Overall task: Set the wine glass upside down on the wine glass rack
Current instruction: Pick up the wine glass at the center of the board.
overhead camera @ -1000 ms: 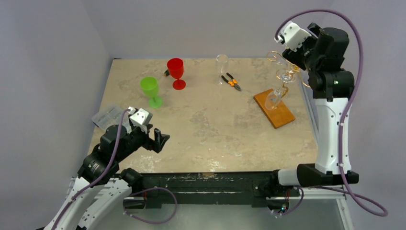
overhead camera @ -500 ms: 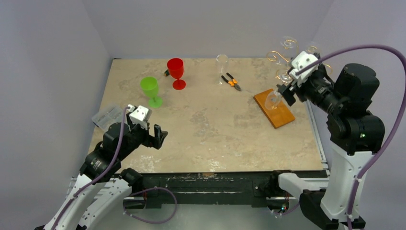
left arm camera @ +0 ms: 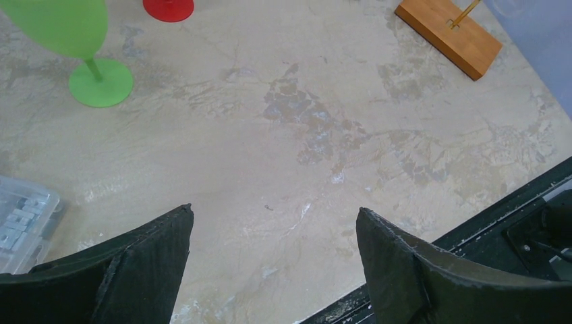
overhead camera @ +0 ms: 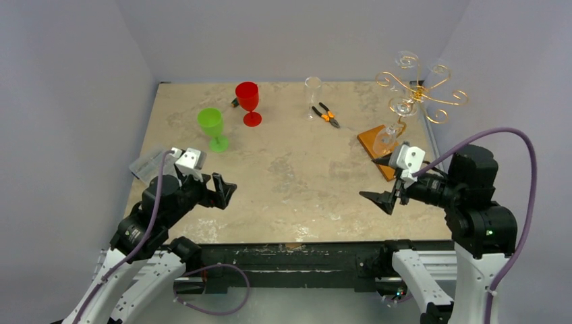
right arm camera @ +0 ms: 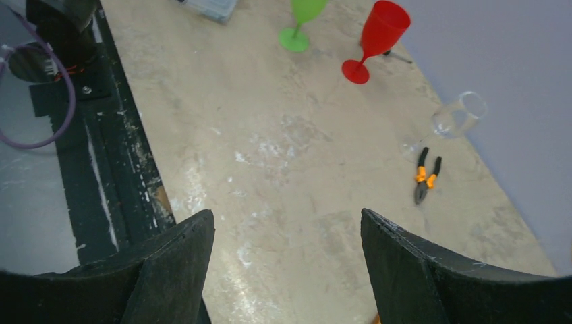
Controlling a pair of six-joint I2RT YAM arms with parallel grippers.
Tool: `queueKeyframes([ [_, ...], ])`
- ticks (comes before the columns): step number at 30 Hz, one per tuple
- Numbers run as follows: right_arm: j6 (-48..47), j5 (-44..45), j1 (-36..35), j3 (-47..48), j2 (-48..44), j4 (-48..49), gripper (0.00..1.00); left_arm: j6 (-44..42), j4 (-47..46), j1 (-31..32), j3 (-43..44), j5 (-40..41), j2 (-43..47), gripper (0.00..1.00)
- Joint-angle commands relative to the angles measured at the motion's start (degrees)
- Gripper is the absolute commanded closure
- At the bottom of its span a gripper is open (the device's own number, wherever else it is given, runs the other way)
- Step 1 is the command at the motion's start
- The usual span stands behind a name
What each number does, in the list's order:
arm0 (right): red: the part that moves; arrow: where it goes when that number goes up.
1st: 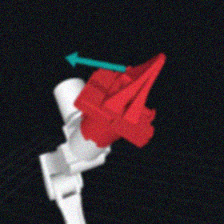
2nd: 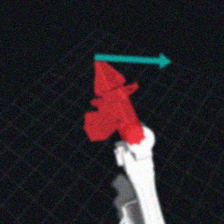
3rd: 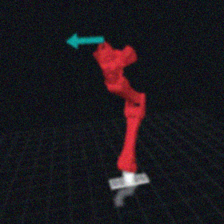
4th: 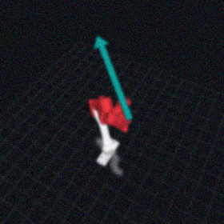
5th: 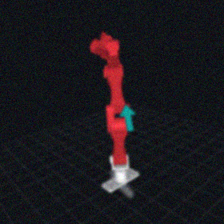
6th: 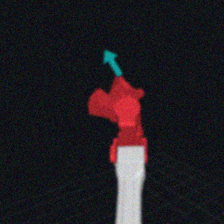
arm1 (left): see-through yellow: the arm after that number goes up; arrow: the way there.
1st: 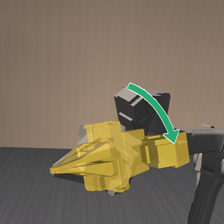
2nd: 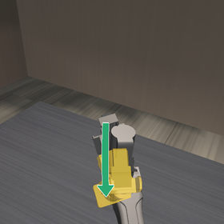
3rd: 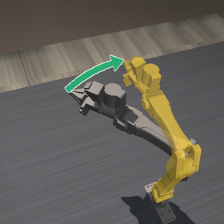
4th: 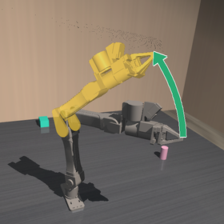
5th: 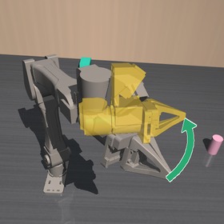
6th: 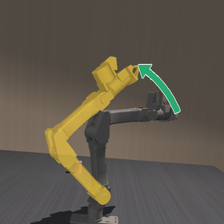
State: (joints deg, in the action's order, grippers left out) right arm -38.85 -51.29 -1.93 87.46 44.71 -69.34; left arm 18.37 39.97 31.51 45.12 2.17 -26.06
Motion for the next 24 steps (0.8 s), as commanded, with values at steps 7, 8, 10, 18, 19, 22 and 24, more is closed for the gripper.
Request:
queueKeyframes([
  [7, -6.65, -6.86, -0.08, -15.67, -3.99, -0.74, 0.24, 4.49, -3.21, -0.35, 2.24, -2.99, 2.14, 0.11],
  [8, -6.9, -6.77, -0.09, -17.25, -4.42, -0.18, 0.24, 4.48, -3.61, -0.39, 2.42, -3.53, 1.89, 0.1],
  [10, -7.13, -6.68, -0.09, -20.16, -4.85, 1.13, 0.24, 4.49, -4.36, -0.39, 2.62, -3.75, 1.21, 0.1],
  [18, -6.95, -7.71, -0.09, -29.7, -5.29, 7.07, 0.25, 3.03, -7.13, -0.41, 5.73, -0.43, -2.93, 0.05],
  [19, -6.03, -7.88, -0.04, -31.59, -5.38, 9.1, 0.25, 2.73, -7.63, -0.44, 6.4, -0.02, -3.65, 0.04],
  [22, -3.95, -8.09, -0.09, -36.61, -5.68, 13.82, 0.26, 1.41, -7.89, -0.48, 9.15, 1.6, -7.16, 0.04],
  [24, -4.06, -7.9, -0.11, -37.84, -5.64, 14.95, 0.26, 0.05, -7.75, -0.61, 11.11, 2.73, -9.53, 0.03],
])
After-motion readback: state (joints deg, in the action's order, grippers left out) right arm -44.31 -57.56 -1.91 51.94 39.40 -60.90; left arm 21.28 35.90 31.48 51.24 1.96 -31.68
